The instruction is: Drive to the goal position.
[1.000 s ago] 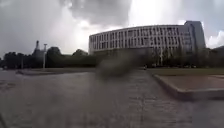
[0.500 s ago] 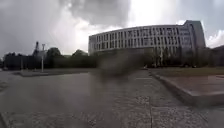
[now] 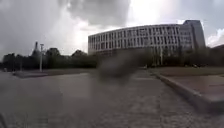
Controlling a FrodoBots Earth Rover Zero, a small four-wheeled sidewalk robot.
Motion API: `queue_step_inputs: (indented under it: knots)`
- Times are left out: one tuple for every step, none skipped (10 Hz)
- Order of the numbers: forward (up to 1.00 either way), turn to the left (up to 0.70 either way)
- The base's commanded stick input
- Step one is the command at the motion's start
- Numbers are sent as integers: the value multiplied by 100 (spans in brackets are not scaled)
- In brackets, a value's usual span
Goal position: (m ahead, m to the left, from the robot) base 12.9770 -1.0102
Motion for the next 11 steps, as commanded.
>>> queue_step_inputs:
  knots:
    - [70, 0]
    - [70, 0]
    - [70, 0]
    - [70, 0]
    - [70, 0]
    - [70, -5]
    - [70, -18]
    - [70, -34]
    - [70, -34]
    - [70, -34]
    - [70, -8]
